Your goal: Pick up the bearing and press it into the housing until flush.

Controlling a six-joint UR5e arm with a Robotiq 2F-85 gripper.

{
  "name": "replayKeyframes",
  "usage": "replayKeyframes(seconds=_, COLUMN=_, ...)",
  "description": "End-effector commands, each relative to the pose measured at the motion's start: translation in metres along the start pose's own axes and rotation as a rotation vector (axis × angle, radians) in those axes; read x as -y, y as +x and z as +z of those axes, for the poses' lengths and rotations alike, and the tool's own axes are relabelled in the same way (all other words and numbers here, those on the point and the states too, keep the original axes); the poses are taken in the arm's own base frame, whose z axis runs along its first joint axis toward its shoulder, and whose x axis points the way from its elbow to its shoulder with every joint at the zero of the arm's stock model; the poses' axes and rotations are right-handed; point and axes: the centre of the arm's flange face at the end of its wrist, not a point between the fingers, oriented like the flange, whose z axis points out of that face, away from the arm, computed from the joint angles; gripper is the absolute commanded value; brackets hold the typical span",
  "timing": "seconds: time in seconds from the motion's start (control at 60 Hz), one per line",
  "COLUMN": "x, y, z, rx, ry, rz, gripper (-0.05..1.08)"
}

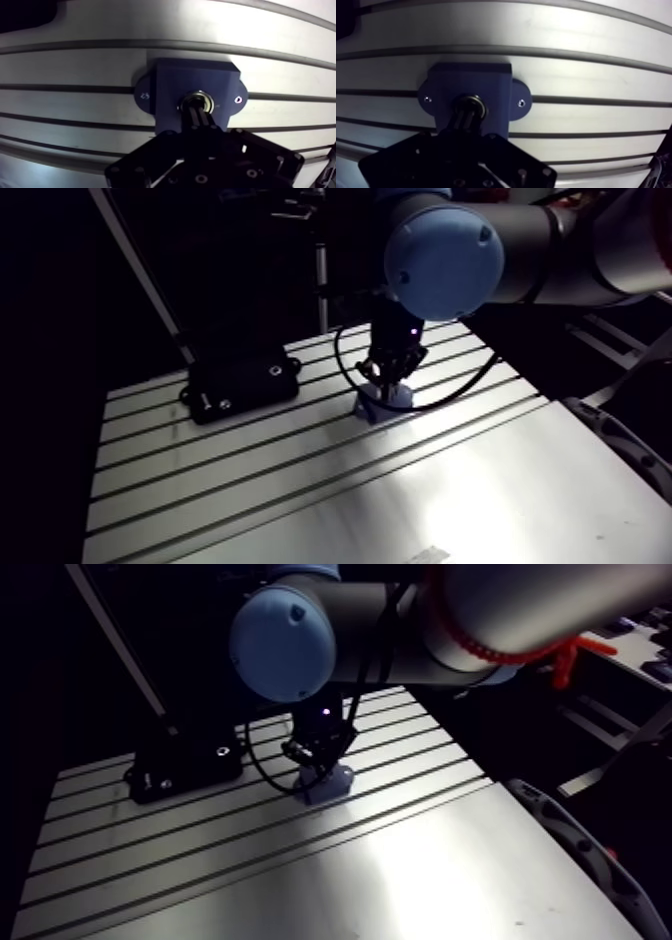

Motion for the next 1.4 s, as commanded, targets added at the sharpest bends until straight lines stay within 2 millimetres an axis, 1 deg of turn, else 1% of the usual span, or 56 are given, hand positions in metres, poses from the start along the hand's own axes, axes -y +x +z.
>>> replayKeyframes(seconds=0.017, x=0.0, y=-0.001, z=0.001, rx=-0.002, ry=-0.001, rz=-0.001, gripper=1.08)
replayKeyframes(seconds=0.333, x=-0.001, y=0.002, z=-0.013, rx=-0.036, ry=-0.016, rz=0.0, gripper=1.08)
replayKeyframes(seconds=0.533, x=0.0, y=-0.003, z=-0.033, rx=-0.059, ry=-0.029, rz=0.0, gripper=1.08)
replayKeyframes(seconds=0.683, x=0.002, y=-0.008, z=-0.043, rx=-0.062, ry=-0.03, rz=0.0, gripper=1.06)
replayKeyframes(seconds=0.7, x=0.002, y=-0.01, z=-0.048, rx=-0.065, ry=-0.032, rz=0.001, gripper=1.02)
replayKeyframes(seconds=0.717, x=0.002, y=-0.01, z=-0.048, rx=-0.065, ry=-0.032, rz=0.001, gripper=1.02)
replayKeyframes(seconds=0.733, x=0.003, y=-0.011, z=-0.051, rx=-0.063, ry=-0.031, rz=0.002, gripper=0.84)
replayKeyframes(seconds=0.75, x=0.003, y=-0.011, z=-0.051, rx=-0.063, ry=-0.031, rz=0.002, gripper=0.84)
replayKeyframes(seconds=0.767, x=0.004, y=-0.013, z=-0.054, rx=-0.055, ry=-0.028, rz=0.003, gripper=0.47)
replayKeyframes(seconds=0.783, x=0.004, y=-0.013, z=-0.054, rx=-0.055, ry=-0.028, rz=0.003, gripper=0.47)
replayKeyframes(seconds=0.8, x=0.005, y=-0.016, z=-0.059, rx=-0.042, ry=-0.022, rz=0.001, gripper=0.09)
replayKeyframes(seconds=0.817, x=0.006, y=-0.018, z=-0.064, rx=-0.03, ry=-0.015, rz=0.0, gripper=0.02)
replayKeyframes(seconds=0.833, x=0.006, y=-0.018, z=-0.064, rx=-0.03, ry=-0.015, rz=0.0, gripper=0.02)
replayKeyframes(seconds=0.85, x=0.008, y=-0.021, z=-0.07, rx=-0.022, ry=-0.01, rz=0.001, gripper=0.0)
replayKeyframes(seconds=0.867, x=0.008, y=-0.021, z=-0.07, rx=-0.022, ry=-0.01, rz=0.001, gripper=0.0)
replayKeyframes(seconds=0.883, x=0.009, y=-0.023, z=-0.077, rx=-0.018, ry=-0.011, rz=0.001, gripper=0.0)
replayKeyframes(seconds=0.9, x=0.009, y=-0.023, z=-0.077, rx=-0.018, ry=-0.011, rz=0.001, gripper=0.0)
replayKeyframes(seconds=0.917, x=0.01, y=-0.024, z=-0.085, rx=-0.023, ry=-0.013, rz=0.007, gripper=0.0)
replayKeyframes(seconds=0.933, x=0.01, y=-0.024, z=-0.085, rx=-0.023, ry=-0.013, rz=0.007, gripper=0.0)
replayKeyframes(seconds=0.95, x=0.011, y=-0.025, z=-0.092, rx=-0.027, ry=-0.014, rz=0.009, gripper=0.0)
replayKeyframes(seconds=0.967, x=0.011, y=-0.025, z=-0.092, rx=-0.027, ry=-0.014, rz=0.009, gripper=0.0)
replayKeyframes(seconds=0.983, x=0.011, y=-0.027, z=-0.1, rx=-0.027, ry=-0.015, rz=0.012, gripper=0.0)
replayKeyframes(seconds=1.0, x=0.011, y=-0.027, z=-0.1, rx=-0.027, ry=-0.015, rz=0.012, gripper=0.0)
replayKeyframes(seconds=1.017, x=0.012, y=-0.028, z=-0.108, rx=-0.024, ry=-0.014, rz=0.016, gripper=0.0)
replayKeyframes(seconds=1.033, x=0.012, y=-0.028, z=-0.108, rx=-0.024, ry=-0.014, rz=0.016, gripper=0.0)
replayKeyframes(seconds=1.05, x=0.012, y=-0.03, z=-0.117, rx=-0.02, ry=-0.009, rz=0.019, gripper=0.0)
replayKeyframes(seconds=1.067, x=0.012, y=-0.03, z=-0.117, rx=-0.02, ry=-0.009, rz=0.019, gripper=0.0)
replayKeyframes(seconds=1.083, x=0.014, y=-0.031, z=-0.126, rx=-0.017, ry=-0.003, rz=0.023, gripper=0.0)
replayKeyframes(seconds=1.1, x=0.014, y=-0.031, z=-0.126, rx=-0.017, ry=-0.003, rz=0.023, gripper=0.0)
replayKeyframes(seconds=1.133, x=0.016, y=-0.032, z=-0.142, rx=-0.013, ry=0.004, rz=0.046, gripper=0.0)
replayKeyframes(seconds=1.15, x=0.016, y=-0.032, z=-0.142, rx=-0.013, ry=0.004, rz=0.046, gripper=0.0)
replayKeyframes(seconds=1.167, x=0.019, y=-0.03, z=-0.151, rx=-0.017, ry=0.007, rz=0.064, gripper=0.0)
replayKeyframes(seconds=1.183, x=0.019, y=-0.03, z=-0.151, rx=-0.017, ry=0.007, rz=0.064, gripper=0.0)
replayKeyframes(seconds=1.2, x=0.025, y=-0.028, z=-0.158, rx=-0.021, ry=0.014, rz=0.077, gripper=0.0)
replayKeyframes(seconds=1.217, x=0.025, y=-0.028, z=-0.158, rx=-0.021, ry=0.014, rz=0.077, gripper=0.0)
replayKeyframes(seconds=1.233, x=0.034, y=-0.024, z=-0.165, rx=-0.023, ry=0.016, rz=0.079, gripper=0.0)
replayKeyframes(seconds=1.25, x=0.034, y=-0.024, z=-0.165, rx=-0.023, ry=0.016, rz=0.079, gripper=0.0)
replayKeyframes(seconds=1.267, x=0.045, y=-0.021, z=-0.172, rx=-0.025, ry=0.013, rz=0.073, gripper=0.0)
replayKeyframes(seconds=1.283, x=0.045, y=-0.021, z=-0.172, rx=-0.025, ry=0.013, rz=0.073, gripper=0.0)
replayKeyframes(seconds=1.3, x=0.056, y=-0.019, z=-0.179, rx=-0.024, ry=0.012, rz=0.063, gripper=0.0)
replayKeyframes(seconds=1.317, x=0.056, y=-0.019, z=-0.179, rx=-0.024, ry=0.012, rz=0.063, gripper=0.0)
replayKeyframes(seconds=1.333, x=0.066, y=-0.017, z=-0.186, rx=-0.022, ry=0.01, rz=0.051, gripper=0.0)
replayKeyframes(seconds=1.35, x=0.066, y=-0.017, z=-0.186, rx=-0.022, ry=0.01, rz=0.051, gripper=0.0)
replayKeyframes(seconds=1.367, x=0.075, y=-0.015, z=-0.194, rx=-0.02, ry=0.009, rz=0.046, gripper=0.0)
replayKeyframes(seconds=1.383, x=0.075, y=-0.015, z=-0.194, rx=-0.02, ry=0.009, rz=0.046, gripper=0.0)
replayKeyframes(seconds=1.4, x=0.081, y=-0.014, z=-0.202, rx=-0.022, ry=0.006, rz=0.045, gripper=0.0)
